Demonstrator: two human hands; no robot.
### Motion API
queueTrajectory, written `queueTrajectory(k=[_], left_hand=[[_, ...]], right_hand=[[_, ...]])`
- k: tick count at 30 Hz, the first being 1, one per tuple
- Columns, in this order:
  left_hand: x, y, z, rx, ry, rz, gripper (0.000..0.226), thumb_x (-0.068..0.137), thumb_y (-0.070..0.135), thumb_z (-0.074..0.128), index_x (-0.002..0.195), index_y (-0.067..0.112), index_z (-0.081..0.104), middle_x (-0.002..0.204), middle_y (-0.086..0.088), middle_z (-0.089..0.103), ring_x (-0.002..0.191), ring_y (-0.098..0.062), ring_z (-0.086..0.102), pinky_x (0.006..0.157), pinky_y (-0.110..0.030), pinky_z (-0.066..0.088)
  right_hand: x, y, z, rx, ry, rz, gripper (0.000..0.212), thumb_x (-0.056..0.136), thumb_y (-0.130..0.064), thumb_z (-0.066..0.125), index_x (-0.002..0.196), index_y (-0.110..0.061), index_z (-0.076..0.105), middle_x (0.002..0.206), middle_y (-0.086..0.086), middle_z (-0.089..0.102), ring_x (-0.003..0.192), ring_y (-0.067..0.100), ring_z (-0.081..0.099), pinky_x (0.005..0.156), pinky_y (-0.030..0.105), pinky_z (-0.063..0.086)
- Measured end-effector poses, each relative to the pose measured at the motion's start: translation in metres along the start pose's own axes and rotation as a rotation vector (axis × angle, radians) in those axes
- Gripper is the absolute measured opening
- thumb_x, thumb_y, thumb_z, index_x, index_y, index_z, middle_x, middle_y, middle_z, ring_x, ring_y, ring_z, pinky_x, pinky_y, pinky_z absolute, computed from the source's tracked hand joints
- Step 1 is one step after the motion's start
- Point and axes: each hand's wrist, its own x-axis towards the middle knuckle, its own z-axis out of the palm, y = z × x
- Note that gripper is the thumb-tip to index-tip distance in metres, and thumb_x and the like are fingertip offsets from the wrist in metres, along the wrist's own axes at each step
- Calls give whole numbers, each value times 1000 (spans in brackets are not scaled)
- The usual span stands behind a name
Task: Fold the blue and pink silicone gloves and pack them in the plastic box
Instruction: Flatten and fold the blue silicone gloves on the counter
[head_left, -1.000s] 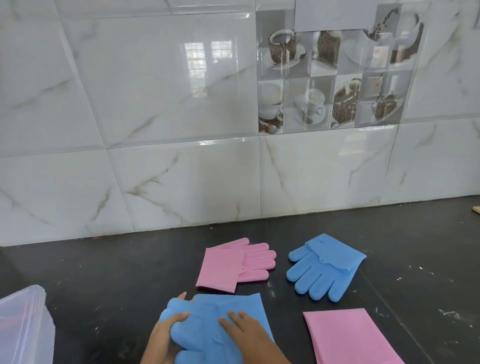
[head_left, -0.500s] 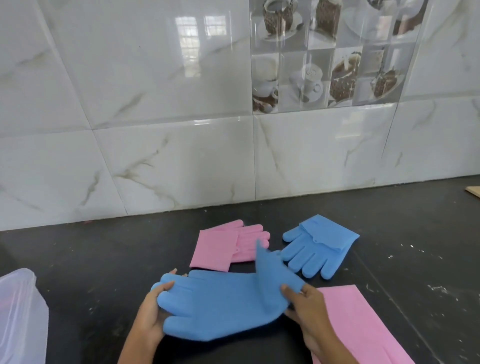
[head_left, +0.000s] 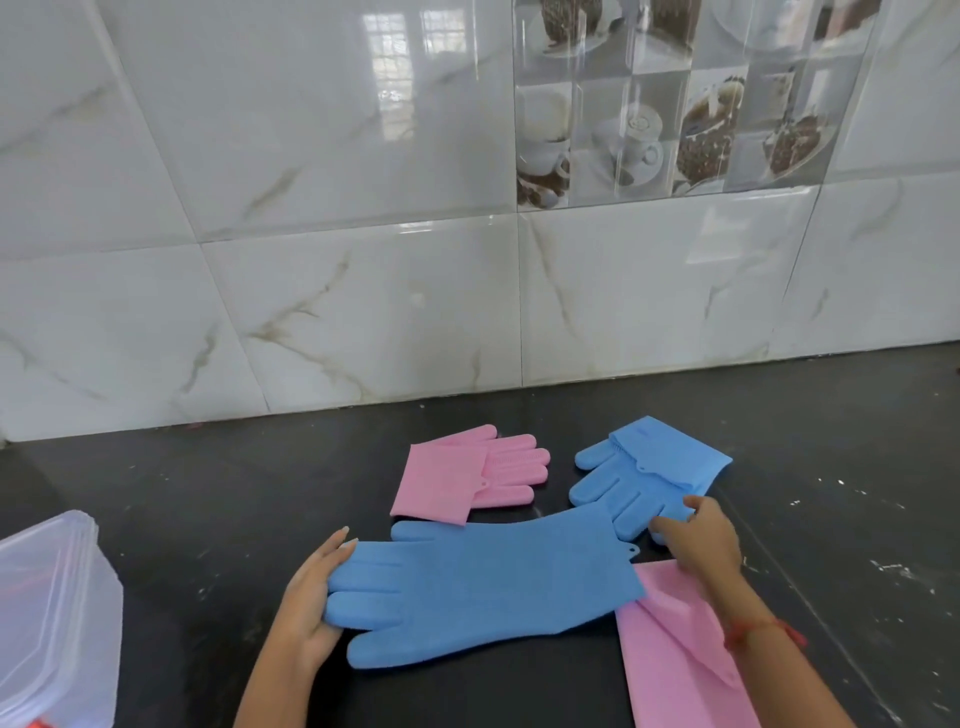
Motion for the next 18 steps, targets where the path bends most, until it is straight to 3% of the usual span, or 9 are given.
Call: queueTrajectory(k=[4,9,11,14,16,18], left_hand=[[1,0,2,51,83,77,35,91,7,55,125,16,55,91,-5,63,80,-21,61,67,-34,49],[1,-1,4,143,186,197,34,92,5,53,125,13,56,84,-3,60,71,-16,57,59,-30,46],[0,-2,5,190,188,222,32,92,5,53,123,13,57,85,-4,60,70,-15,56,59,-29,46],[0,-3,7,252,184,237,28,90,7,56,117,15,61,103,-11,64,87,-25,61,74,-39,53],[-2,-1,10,297,195,248,25,90,8,57,111,19,62,121,-12,61,109,-30,59,95,-49,49],[-6,2,13,319,195,258,26,90,7,56,111,19,62,129,-10,57,115,-24,54,104,-48,43]], right_hand=[[41,-10,6,71,-31,174,70,75,-8,71,134,1,34,137,23,34,116,41,48,91,47,49],[64,-15,8,272,-22,319,74,70,-3,74,133,6,36,125,21,47,118,38,49,93,47,48],[67,-14,7,345,-9,330,74,71,-2,74,133,7,36,130,21,47,119,37,49,95,44,45],[70,-18,5,460,-44,333,58,78,-1,69,129,6,42,135,20,48,115,32,50,93,39,42],[68,-23,3,565,-80,343,43,85,-3,61,126,1,47,134,18,51,115,32,53,91,41,43],[64,-28,2,707,-119,349,32,90,-4,54,122,-3,50,133,18,53,102,29,56,84,40,44]])
